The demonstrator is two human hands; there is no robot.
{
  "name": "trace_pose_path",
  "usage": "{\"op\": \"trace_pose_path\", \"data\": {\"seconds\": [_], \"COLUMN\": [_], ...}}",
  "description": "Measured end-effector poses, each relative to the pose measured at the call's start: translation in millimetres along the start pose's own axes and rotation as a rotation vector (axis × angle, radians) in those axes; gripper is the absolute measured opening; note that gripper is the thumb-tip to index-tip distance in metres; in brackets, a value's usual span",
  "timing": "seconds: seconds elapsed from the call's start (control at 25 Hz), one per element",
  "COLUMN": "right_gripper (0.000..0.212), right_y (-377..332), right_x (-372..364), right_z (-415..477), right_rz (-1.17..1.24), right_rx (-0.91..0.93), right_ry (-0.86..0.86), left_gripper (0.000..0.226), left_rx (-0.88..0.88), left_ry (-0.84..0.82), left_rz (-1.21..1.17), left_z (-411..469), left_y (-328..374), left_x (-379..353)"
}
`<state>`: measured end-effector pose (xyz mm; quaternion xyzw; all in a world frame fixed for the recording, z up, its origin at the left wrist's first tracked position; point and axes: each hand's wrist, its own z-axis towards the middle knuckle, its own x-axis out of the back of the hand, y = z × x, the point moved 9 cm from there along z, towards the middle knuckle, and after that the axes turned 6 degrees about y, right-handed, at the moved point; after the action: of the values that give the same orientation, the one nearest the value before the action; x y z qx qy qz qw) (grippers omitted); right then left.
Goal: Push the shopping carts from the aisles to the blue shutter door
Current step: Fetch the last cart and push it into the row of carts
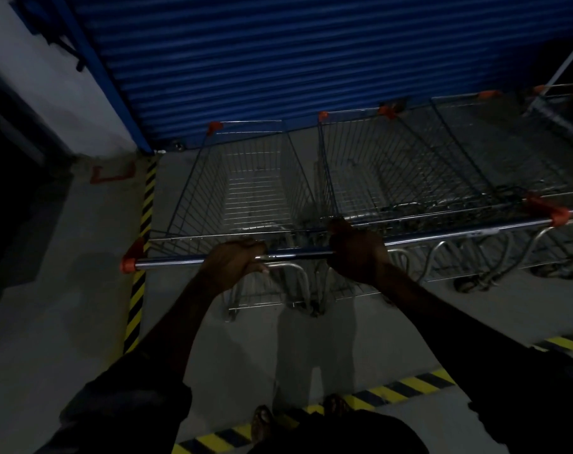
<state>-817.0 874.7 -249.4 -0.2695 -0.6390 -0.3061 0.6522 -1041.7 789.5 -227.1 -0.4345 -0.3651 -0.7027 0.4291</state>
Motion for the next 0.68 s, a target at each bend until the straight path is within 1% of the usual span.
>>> {"op": "trace_pose_path", "data": {"seconds": [0.16,0.28,0.36,0.44,0.52,0.56,0.68], "right_gripper": [0.077,0.073,0.066,0.067,0.073,0.075,0.075], "right_y": [2,4,0,-2,-1,-1,2], "right_x": [1,6,13,15,9,5,1], "right_z": [-6,-9,-10,-10,-9,-8,-7], "right_rz": [-0.042,-0.058,-0.054,-0.068,-0.072,-0.076,-0.095], "right_rx": [-0.025,0.000,0.034,0.049,0.047,0.049,0.052], "right_ry": [-0.008,0.041,0.075,0.082,0.041,0.020,-0.022], "left_gripper": [0.052,0.063,0.060,0.054,0.051,0.050,0.053], "left_rx": [-0.080,-0.039,-0.072,-0.062,-0.007,0.032,0.108], "left_ry": [0.019,-0.018,0.069,0.095,0.067,0.026,-0.065], "left_rz": [0.012,-0.019,0.032,0.071,0.054,0.038,0.029], "left_z": [2,4,-2,-8,-15,-17,-20], "left_y": [4,1,9,18,23,22,20], "left_x": [-2,-8,-4,-2,-3,-5,-7]}}
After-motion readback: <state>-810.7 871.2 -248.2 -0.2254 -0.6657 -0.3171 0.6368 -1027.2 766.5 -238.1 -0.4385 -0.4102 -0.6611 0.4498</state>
